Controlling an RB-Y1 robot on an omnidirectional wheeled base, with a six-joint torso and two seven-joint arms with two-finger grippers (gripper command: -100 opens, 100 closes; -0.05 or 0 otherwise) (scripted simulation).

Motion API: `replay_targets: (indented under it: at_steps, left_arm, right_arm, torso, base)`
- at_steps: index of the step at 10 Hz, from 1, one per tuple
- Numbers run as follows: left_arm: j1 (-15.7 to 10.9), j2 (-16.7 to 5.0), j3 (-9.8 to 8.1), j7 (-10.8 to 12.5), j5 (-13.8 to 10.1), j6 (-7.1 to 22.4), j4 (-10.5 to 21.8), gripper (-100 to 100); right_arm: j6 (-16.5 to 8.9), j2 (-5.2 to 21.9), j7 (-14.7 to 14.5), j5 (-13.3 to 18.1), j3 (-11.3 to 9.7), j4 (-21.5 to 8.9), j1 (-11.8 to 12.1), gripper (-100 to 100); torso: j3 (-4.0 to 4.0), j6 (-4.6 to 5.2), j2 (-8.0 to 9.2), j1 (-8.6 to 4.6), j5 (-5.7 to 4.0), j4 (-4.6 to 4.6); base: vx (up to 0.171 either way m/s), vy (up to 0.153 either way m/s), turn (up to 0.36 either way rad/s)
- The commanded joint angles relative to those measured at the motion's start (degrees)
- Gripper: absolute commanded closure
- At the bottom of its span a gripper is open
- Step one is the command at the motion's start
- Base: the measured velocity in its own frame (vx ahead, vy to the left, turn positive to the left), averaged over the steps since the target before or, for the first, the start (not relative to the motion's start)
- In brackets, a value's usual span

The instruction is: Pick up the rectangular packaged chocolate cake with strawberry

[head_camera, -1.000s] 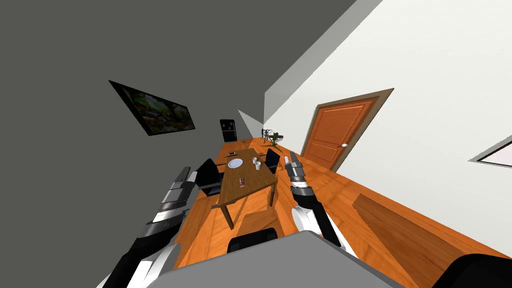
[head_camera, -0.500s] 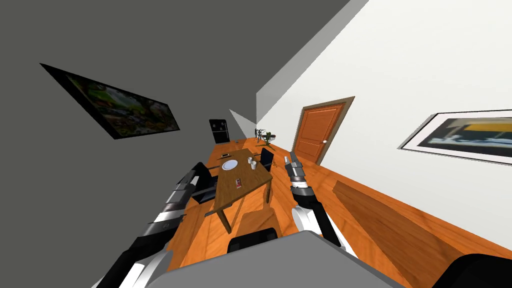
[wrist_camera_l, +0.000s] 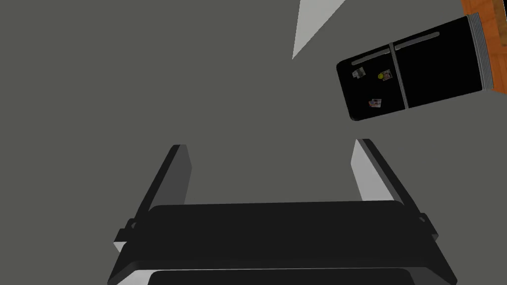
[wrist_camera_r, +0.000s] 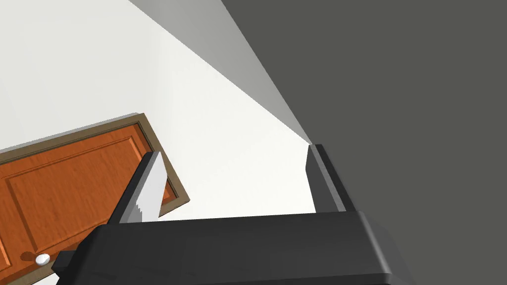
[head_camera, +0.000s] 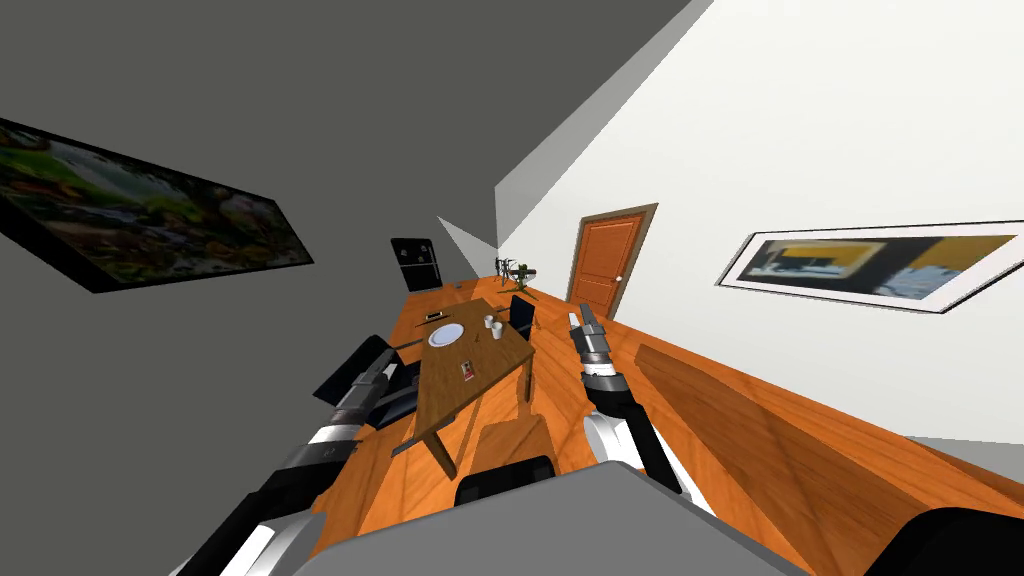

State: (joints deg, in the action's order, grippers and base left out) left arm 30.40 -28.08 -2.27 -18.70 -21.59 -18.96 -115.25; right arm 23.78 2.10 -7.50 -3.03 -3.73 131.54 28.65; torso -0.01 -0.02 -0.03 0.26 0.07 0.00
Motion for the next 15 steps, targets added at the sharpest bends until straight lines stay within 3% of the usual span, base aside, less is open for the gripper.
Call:
replay_targets:
  at_steps: [1, 4, 5, 7, 8, 9, 10, 11, 12, 13, 14, 15]
  left_arm:
    - [0.5, -2.8, 0.49, -1.8, -2.9, 2.9, 1.1, -100]
    - [1.0, -7.4, 1.18, -4.2, -7.7, 7.0, 4.6, -100]
    - [1.0, -7.5, 1.18, -4.2, -8.4, 7.1, 4.6, -100]
    - [1.5, -11.8, 1.94, -6.6, -12.5, 11.3, 8.2, -100]
    - [1.5, -12.0, 1.94, -6.6, -13.7, 11.7, 8.4, -100]
    - [1.7, -14.0, 2.34, -7.7, -15.6, 13.6, 10.3, -100]
    - [1.7, -14.0, 2.34, -7.7, -16.3, 14.1, 10.3, -100]
    - [1.9, -15.9, 2.76, -8.8, -18.5, 16.1, 12.4, -100]
    - [1.9, -15.9, 2.76, -8.8, -18.9, 16.5, 12.4, -100]
    - [2.1, -17.7, 3.20, -9.9, -21.3, 18.2, 14.4, -100]
    - [2.1, -17.7, 3.20, -9.9, -21.4, 19.0, 14.4, -100]
    - [2.3, -19.4, 3.65, -10.9, -23.9, 20.8, 16.5, -100]
  right_arm:
    - [0.0, 0.0, 0.0, 0.0, 0.0, 0.0, 0.0, 0]
    - [0.0, 0.0, 0.0, 0.0, 0.0, 0.0, 0.0, 0]
    - [0.0, 0.0, 0.0, 0.0, 0.0, 0.0, 0.0, 0]
    - [0.0, 0.0, 0.0, 0.0, 0.0, 0.0, 0.0, 0]
    - [0.0, 0.0, 0.0, 0.0, 0.0, 0.0, 0.0, 0]
    - [0.0, 0.0, 0.0, 0.0, 0.0, 0.0, 0.0, 0]
    - [0.0, 0.0, 0.0, 0.0, 0.0, 0.0, 0.0, 0]
    - [0.0, 0.0, 0.0, 0.0, 0.0, 0.0, 0.0, 0]
    - [0.0, 0.0, 0.0, 0.0, 0.0, 0.0, 0.0, 0]
    - [0.0, 0.0, 0.0, 0.0, 0.0, 0.0, 0.0, 0]
    - [0.0, 0.0, 0.0, 0.0, 0.0, 0.0, 0.0, 0]
    - [0.0, 0.0, 0.0, 0.0, 0.0, 0.0, 0.0, 0]
  torso:
    - [0.00, 0.00, 0.00, 0.00, 0.00, 0.00]
    - [0.00, -0.01, -0.01, -0.01, 0.00, 0.00]
    - [-0.01, 0.04, -0.02, -0.04, -0.01, -0.01]
    - [-0.05, 0.03, -0.08, -0.07, -0.02, -0.02]
    - [-0.05, 0.01, -0.09, -0.03, -0.01, -0.02]
    - [-0.06, -0.01, -0.10, -0.06, -0.01, -0.02]
    - [-0.07, 0.01, -0.12, -0.07, -0.02, -0.03]
    - [-0.07, -0.05, -0.12, -0.10, -0.02, -0.03]
    - [-0.09, 0.02, -0.16, -0.10, -0.02, -0.03]
    - [-0.09, -0.06, -0.17, -0.12, -0.03, -0.04]
    - [-0.10, -0.01, -0.18, -0.13, -0.03, -0.04]
    - [-0.11, -0.04, -0.19, -0.14, -0.03, -0.04]
  base:
    - [-0.023, 0.044, -0.364]
    - [-0.021, 0.049, -0.343]
    - [-0.012, 0.038, -0.161]
    - [-0.007, 0.035, -0.352]
    - [-0.007, 0.034, -0.301]
    - [-0.003, 0.027, -0.378]
    - [-0.002, 0.025, -0.205]
    - [0.003, 0.019, -0.356]
    - [0.006, 0.022, -0.175]
    - [0.013, 0.015, -0.295]
    - [0.009, 0.018, -0.217]
    - [0.015, 0.015, -0.391]
